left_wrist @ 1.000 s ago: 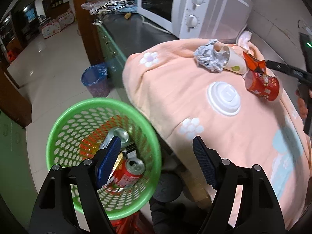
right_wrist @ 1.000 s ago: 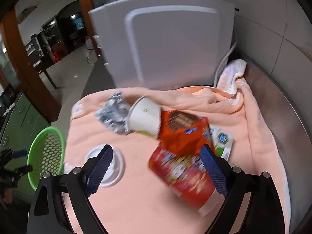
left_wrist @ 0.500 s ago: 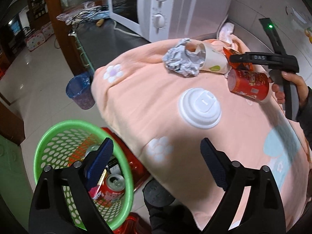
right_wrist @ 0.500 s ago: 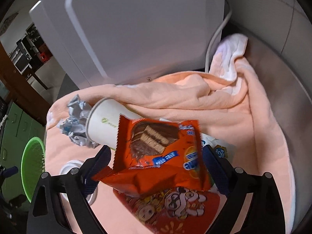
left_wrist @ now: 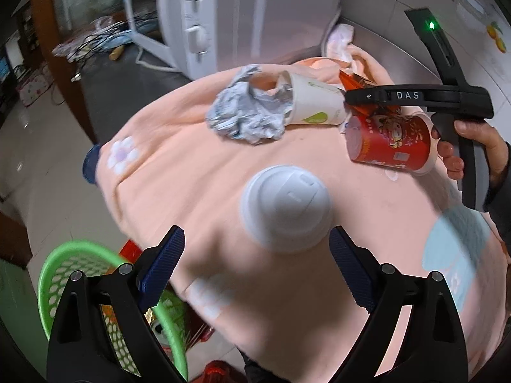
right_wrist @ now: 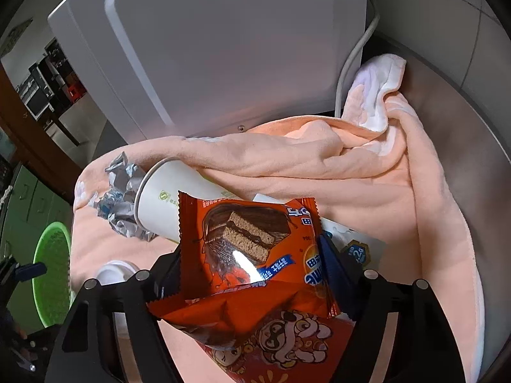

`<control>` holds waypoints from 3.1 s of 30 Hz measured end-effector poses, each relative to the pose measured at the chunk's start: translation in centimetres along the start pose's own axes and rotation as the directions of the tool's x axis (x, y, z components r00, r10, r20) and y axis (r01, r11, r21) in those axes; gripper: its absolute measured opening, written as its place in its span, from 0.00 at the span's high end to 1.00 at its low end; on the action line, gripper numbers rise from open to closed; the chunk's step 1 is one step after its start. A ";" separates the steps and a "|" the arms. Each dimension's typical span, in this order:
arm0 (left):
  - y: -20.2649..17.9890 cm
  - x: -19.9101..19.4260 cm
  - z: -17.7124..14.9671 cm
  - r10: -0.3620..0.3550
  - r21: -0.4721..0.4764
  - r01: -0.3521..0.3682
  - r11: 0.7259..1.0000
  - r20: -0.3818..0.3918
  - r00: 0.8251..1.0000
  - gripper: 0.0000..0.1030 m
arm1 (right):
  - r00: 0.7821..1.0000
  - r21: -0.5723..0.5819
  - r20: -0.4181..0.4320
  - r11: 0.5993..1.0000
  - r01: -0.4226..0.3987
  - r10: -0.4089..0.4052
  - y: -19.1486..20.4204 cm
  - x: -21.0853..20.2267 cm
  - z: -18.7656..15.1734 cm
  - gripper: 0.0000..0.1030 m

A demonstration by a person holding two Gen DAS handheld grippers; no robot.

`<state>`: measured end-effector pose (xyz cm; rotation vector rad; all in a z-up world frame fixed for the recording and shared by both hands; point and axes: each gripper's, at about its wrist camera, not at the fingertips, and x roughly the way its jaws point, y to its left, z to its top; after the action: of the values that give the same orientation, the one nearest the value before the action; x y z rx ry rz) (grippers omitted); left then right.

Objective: Collect trash
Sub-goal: 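Grasp the orange chocolate snack bag with the right tool while the left tool grasps the white cup lid, then carry the white lid with the left tool and snack bag with the right tool to the basket, then release the white lid into the basket with the left tool while the right tool drops the snack bag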

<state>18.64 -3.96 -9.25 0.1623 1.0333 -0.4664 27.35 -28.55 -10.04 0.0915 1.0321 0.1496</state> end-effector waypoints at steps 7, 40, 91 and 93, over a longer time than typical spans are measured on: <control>-1.7 3.2 1.3 -0.001 0.056 0.003 0.998 -0.040 0.999 0.12 | 0.999 0.011 0.037 1.000 -0.026 0.025 -0.2 -1.3 -0.4 0.35; -3.4 4.0 0.8 0.035 0.068 -0.034 0.997 -0.006 0.999 0.24 | 0.970 -0.021 0.198 0.990 -0.136 0.138 1.9 -9.3 -3.0 0.35; 18.9 -8.4 -15.8 0.289 -0.495 -0.283 0.821 -0.066 0.955 0.20 | 0.884 -0.255 0.053 0.862 -0.438 0.465 22.8 -8.0 -7.9 0.35; 19.1 -8.7 -16.1 0.292 -0.502 -0.285 0.816 -0.067 0.954 0.20 | 0.880 -0.257 0.045 0.856 -0.448 0.474 23.5 -7.7 -7.9 0.35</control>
<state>10.84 21.20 -11.68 -0.1570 1.0642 0.0942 14.73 -6.59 -4.09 0.1258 0.8614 0.7020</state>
